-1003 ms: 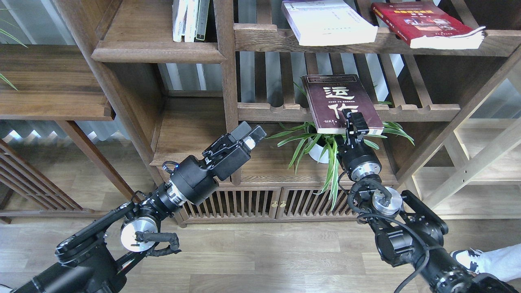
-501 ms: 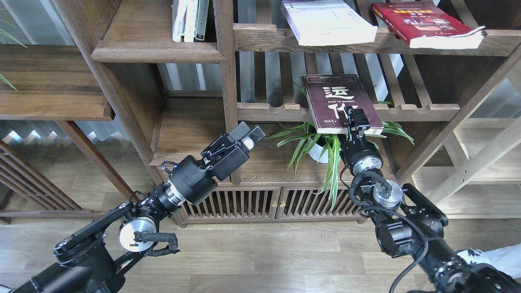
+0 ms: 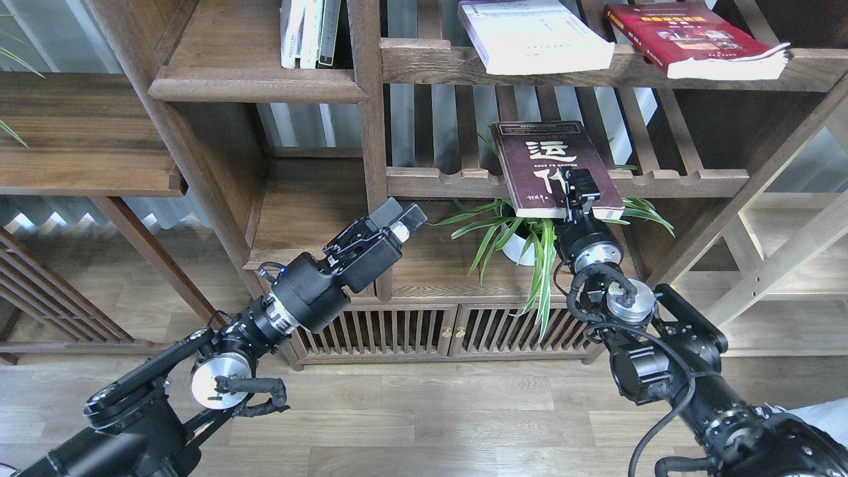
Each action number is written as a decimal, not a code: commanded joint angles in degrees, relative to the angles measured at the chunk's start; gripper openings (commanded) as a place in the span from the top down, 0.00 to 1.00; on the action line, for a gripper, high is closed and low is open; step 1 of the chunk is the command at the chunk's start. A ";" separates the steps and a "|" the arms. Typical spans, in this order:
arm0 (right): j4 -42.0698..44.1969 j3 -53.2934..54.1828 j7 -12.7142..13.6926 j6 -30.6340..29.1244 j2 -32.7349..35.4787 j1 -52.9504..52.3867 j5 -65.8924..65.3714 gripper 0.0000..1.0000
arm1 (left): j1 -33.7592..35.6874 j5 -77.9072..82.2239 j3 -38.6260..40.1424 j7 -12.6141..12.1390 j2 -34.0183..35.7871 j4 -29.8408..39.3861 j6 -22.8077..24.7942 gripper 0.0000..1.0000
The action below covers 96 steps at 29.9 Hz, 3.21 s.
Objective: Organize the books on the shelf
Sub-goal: 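Lower the right gripper and grip the bottom edge of the maroon book, then tilt and pull the maroon book off the shelf with the right gripper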
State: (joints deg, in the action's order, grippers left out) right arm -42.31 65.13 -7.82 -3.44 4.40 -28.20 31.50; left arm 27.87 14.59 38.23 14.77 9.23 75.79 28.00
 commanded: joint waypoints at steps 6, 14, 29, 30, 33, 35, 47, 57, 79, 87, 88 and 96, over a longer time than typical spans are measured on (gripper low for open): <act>-0.05 -0.01 -0.18 1.07 0.35 -0.54 0.06 0.15 | 0.07 0.00 0.00 0.00 0.00 -0.03 0.00 0.00; -0.05 0.08 -0.35 0.36 0.08 0.16 0.06 0.41 | 0.07 0.00 0.35 0.00 0.00 -0.03 0.00 0.00; 0.04 -0.01 -0.44 0.01 -0.01 -0.10 0.06 0.62 | 0.07 0.00 0.44 0.00 0.00 0.15 0.00 0.00; 0.04 -0.01 -0.44 0.01 -0.01 -0.10 -0.03 0.64 | 0.07 0.00 0.44 0.00 0.00 0.23 0.00 0.00; 0.04 0.08 -0.53 0.01 0.08 -0.01 0.06 0.71 | 0.07 0.00 0.44 -0.09 0.00 0.23 0.00 0.00; 0.04 0.08 -0.53 -0.51 0.08 -0.01 0.06 0.76 | 0.07 0.00 0.44 0.00 0.00 0.23 0.00 0.00; -0.05 -0.01 -0.53 -5.09 0.08 0.78 0.06 0.96 | 0.07 0.00 0.44 0.00 0.00 0.15 0.00 0.00; -1.02 0.78 -0.71 -10.88 0.17 2.44 0.49 0.96 | -0.01 -0.09 0.62 0.00 0.08 -0.47 0.00 0.00; -14.55 -1.76 0.53 -24.56 1.05 16.68 0.06 0.96 | 0.16 -2.19 1.41 0.00 1.05 -7.32 0.00 0.00; -17.98 -4.23 0.53 -24.56 1.57 19.58 -1.96 0.96 | 0.16 -6.50 0.88 0.00 1.14 -9.96 0.00 0.00; -18.59 -4.23 0.53 -24.56 1.75 19.85 -1.97 0.96 | 0.08 -6.94 0.79 0.00 1.14 -10.40 0.00 0.01; -24.13 -4.40 0.53 -24.56 2.02 24.33 -2.67 0.96 | -0.36 -7.47 0.44 0.00 1.14 -13.83 0.00 0.00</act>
State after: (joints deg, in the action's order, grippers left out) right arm -64.56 60.86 -7.29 -28.01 6.39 -5.33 29.27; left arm 27.57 7.15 38.69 14.75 10.37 62.77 28.00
